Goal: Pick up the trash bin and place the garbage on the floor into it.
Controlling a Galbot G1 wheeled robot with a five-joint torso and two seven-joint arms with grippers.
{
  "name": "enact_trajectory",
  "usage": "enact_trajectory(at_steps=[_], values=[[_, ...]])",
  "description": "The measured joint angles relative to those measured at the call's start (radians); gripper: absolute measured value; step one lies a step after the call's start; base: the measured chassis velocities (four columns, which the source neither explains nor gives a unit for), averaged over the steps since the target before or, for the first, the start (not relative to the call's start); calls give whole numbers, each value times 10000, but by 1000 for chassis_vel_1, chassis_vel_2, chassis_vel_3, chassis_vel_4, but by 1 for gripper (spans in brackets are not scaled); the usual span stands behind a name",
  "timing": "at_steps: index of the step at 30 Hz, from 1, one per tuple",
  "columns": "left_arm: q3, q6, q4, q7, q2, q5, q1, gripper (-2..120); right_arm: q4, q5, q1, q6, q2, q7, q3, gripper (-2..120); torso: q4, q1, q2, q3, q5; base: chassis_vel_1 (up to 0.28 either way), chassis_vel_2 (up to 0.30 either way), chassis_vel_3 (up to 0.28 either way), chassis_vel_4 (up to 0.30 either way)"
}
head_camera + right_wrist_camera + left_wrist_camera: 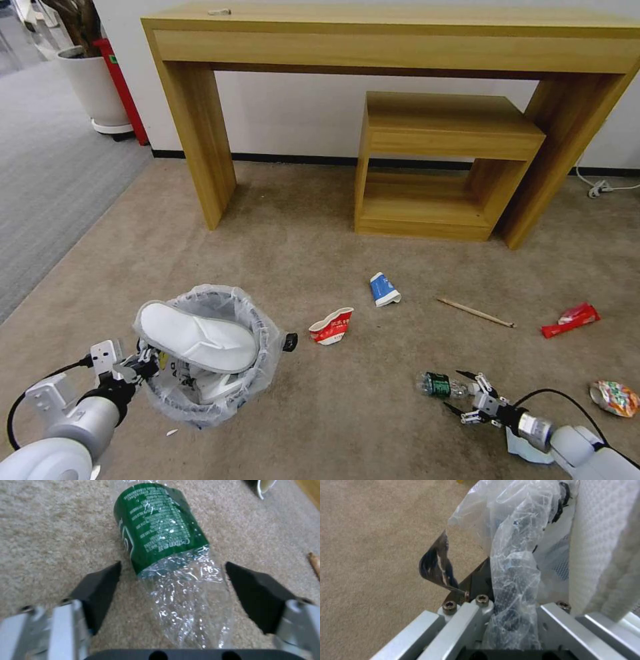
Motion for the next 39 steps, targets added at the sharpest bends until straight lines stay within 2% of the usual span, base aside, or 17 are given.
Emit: enact_trajectory(at_steps=[5,6,12,16,18,20,22,23,24,26,28,29,30,33,34,36,39], values=[[-3,-35,0,2,-23,0,-2,1,-255,-10,161,1,149,-24,-32,63,0,0,0,0,-4,0,0,0,0],[-3,-50,4,2,-32,2,-5,1,-321,-11,200,4,191,-29,-46,55,-1,0,0,0,-5,0,0,0,0],[12,-60,34,7,-70,24,-5,1,-567,-11,342,16,323,-79,-77,41,-3,-1,1,-2,-10,0,0,0,0],[32,-60,114,7,-87,61,-53,1,-250,240,199,11,263,-126,-86,33,0,-1,0,0,4,0,0,0,0],[57,-61,191,13,-112,120,-80,1,537,871,-105,-12,-9,-263,-155,26,1,0,0,2,18,0,0,0,0],[74,-61,225,24,-123,164,-85,1,1043,1225,-273,-17,-195,-324,-166,24,1,0,0,2,16,0,0,0,0],[126,-61,285,46,-151,230,-120,1,2529,2186,-707,-35,-701,-417,-169,17,1,0,-1,1,3,0,0,0,0],[126,-61,285,46,-151,230,-120,1,2529,2186,-707,-35,-701,-417,-169,17,1,0,-1,1,3,0,0,0,0],[152,-58,292,49,-163,259,-138,1,3323,2636,-927,-73,-996,-453,-123,14,1,0,0,1,7,0,0,0,0],[170,-53,292,49,-172,277,-152,1,3684,2812,-1019,-100,-1122,-458,-82,12,1,0,0,1,7,0,0,0,0],[248,-17,291,55,-203,329,-168,1,5504,3587,-1327,-299,-1773,-470,86,7,-1,0,0,1,3,0,0,0,0],[267,-9,284,55,-209,350,-169,1,6189,3926,-1382,-411,-2034,-472,102,6,-1,0,0,1,0,0,0,0,0],[267,-9,284,55,-209,350,-169,1,6189,3926,-1382,-411,-2034,-472,102,6,-1,0,0,1,0,0,0,0,0],[318,29,181,55,-240,402,-154,1,8088,4961,-1132,-810,-2807,-486,-82,6,0,0,0,0,-1,0,0,0,0],[318,29,181,55,-240,402,-154,1,8088,4961,-1132,-810,-2807,-486,-82,6,0,0,0,0,-1,0,0,0,0],[328,54,81,55,-256,430,-110,1,9247,5549,-550,-1092,-3284,-504,-528,6,2,0,0,0,0,0,0,0,0],[332,75,12,51,-246,434,-83,1,10134,6016,-75,-1286,-3601,-532,-973,6,4,0,0,0,-1,0,0,0,0]])
